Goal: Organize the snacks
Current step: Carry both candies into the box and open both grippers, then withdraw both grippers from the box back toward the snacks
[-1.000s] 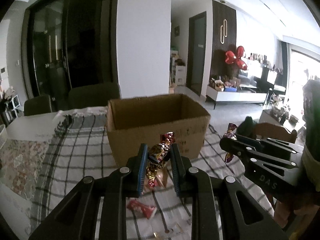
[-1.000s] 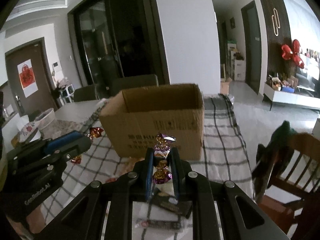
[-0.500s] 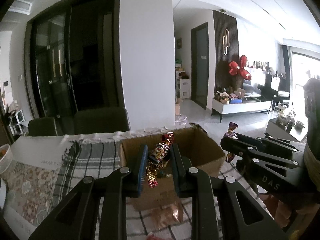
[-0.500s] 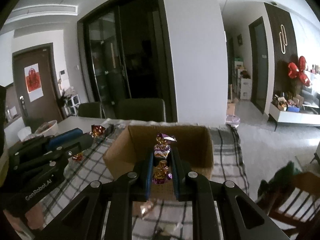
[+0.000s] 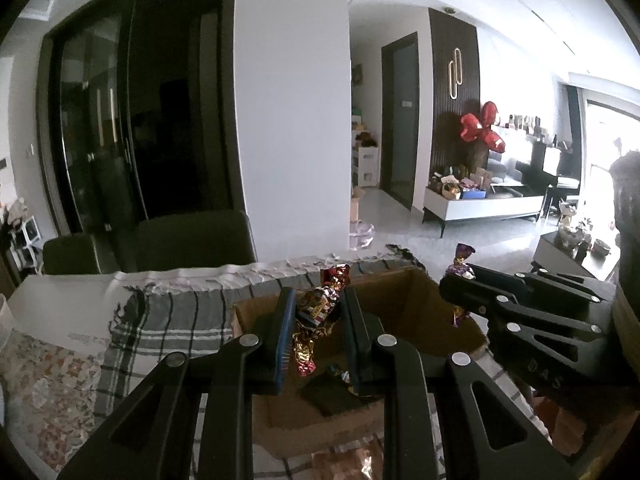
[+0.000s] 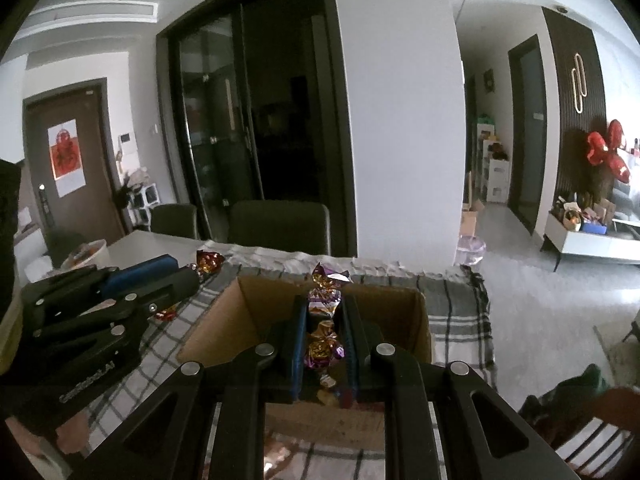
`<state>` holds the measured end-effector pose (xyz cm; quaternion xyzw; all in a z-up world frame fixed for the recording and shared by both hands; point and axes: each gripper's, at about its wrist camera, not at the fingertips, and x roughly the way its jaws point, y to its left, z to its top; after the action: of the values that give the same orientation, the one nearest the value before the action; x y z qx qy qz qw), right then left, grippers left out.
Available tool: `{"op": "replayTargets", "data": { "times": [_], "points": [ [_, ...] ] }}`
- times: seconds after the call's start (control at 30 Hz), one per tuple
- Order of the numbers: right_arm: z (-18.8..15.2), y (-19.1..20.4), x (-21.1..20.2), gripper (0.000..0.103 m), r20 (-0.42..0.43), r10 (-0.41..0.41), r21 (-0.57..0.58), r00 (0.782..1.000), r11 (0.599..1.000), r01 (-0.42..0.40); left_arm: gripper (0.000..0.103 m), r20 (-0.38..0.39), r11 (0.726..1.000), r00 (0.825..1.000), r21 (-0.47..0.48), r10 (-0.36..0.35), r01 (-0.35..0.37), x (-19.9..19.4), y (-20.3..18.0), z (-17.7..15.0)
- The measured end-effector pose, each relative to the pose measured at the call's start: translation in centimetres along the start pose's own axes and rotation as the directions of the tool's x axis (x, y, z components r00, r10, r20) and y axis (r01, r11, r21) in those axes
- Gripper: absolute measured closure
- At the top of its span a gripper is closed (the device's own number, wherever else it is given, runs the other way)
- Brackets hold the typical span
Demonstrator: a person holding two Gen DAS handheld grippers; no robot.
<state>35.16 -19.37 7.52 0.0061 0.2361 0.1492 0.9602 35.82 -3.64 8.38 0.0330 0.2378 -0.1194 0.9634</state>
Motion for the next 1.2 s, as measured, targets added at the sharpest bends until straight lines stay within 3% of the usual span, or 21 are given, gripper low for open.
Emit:
{"op": "replayTargets", "data": {
  "times": [0.1,0.17,0.27,0.6,1.2],
  "points": [
    [0.0,-0.2,1.1,0.085,-0.015,-0.013,0.002,1.000,1.000,0.014,0.076,-0.032,1.000,0.999,-0.015,-0.008,0.008,1.6,0.2,0.1],
    [-0.1,-0.6,1.7,0.083,-0.028,-0.018,0.021,0.999,1.000,0.019,0.062,-0.038,1.000,0.999,-0.022,0.001,-0.002,2.0,0.3,0.1],
    [-0.2,-1.1,2.1,0.056,-0.044,-0.041,0.051,0.998,0.998,0.043,0.050,-0.030,1.000,0.999,-0.019,0.018,-0.019,1.7,0.3,-0.1],
    [-1.5,-0.6,-0.9,0.055,-0.008,-0.084,0.025,0.996,0.996,0.085,0.038,0.022,0.998,0.998,0.015,0.054,-0.054,-2.6,-0.5,-1.8],
    [-5.9,2.0,-9.5,0.055,0.030,-0.089,0.006,0.996,0.996,0.089,0.038,0.066,0.994,0.996,0.087,0.054,-0.060,-11.6,-3.8,-7.1]
  ]
}}
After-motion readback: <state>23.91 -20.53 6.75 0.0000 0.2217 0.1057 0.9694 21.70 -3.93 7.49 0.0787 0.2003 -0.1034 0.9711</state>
